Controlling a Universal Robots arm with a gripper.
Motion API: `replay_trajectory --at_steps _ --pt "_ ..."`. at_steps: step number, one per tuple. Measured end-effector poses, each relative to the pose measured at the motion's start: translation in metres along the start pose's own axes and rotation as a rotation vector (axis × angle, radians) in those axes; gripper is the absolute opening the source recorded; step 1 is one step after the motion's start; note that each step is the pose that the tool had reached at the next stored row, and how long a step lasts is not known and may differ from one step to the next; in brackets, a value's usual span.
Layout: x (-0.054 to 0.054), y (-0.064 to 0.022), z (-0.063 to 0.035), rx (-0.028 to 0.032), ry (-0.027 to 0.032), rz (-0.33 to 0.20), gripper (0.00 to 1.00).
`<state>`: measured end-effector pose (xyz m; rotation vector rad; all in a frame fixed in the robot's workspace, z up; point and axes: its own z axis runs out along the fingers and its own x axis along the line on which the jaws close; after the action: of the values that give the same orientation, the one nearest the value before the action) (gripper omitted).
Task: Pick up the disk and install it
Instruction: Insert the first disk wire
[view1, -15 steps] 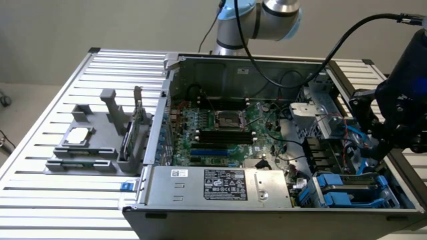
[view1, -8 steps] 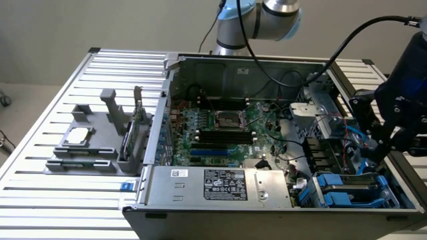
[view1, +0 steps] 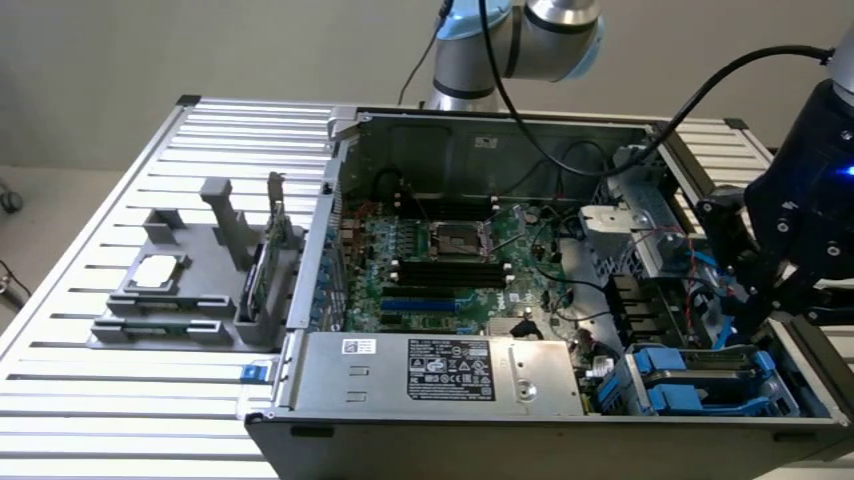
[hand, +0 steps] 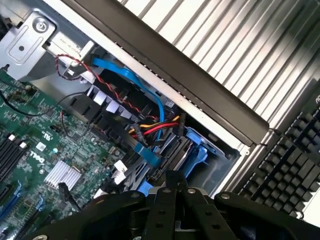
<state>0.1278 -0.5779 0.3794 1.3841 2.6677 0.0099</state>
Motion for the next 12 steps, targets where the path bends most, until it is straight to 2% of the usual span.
replay_trajectory --at_steps 2,4,5,6,7,8,12 --pt "0.0003 -0.0002 0.0025 0.0042 -0.0024 0.036 0.12" --pt "0.0005 -0.0003 0.0043 0.008 -0.0042 0.063 0.24" --pt "0.0007 -0.0002 0.0051 0.0095 -0.0047 0.073 0.24" --pt "0.0008 0.0 0.0057 0.0109 -0.0046 0.08 0.3" --pt "0.0011 0.0002 0.0062 0.0125 -0.0042 0.085 0.3" --pt "0.0013 0.0005 0.0066 0.0145 -0.0034 0.089 0.37" --pt "0.0016 0.002 0.0074 0.0207 -0.0002 0.097 0.37"
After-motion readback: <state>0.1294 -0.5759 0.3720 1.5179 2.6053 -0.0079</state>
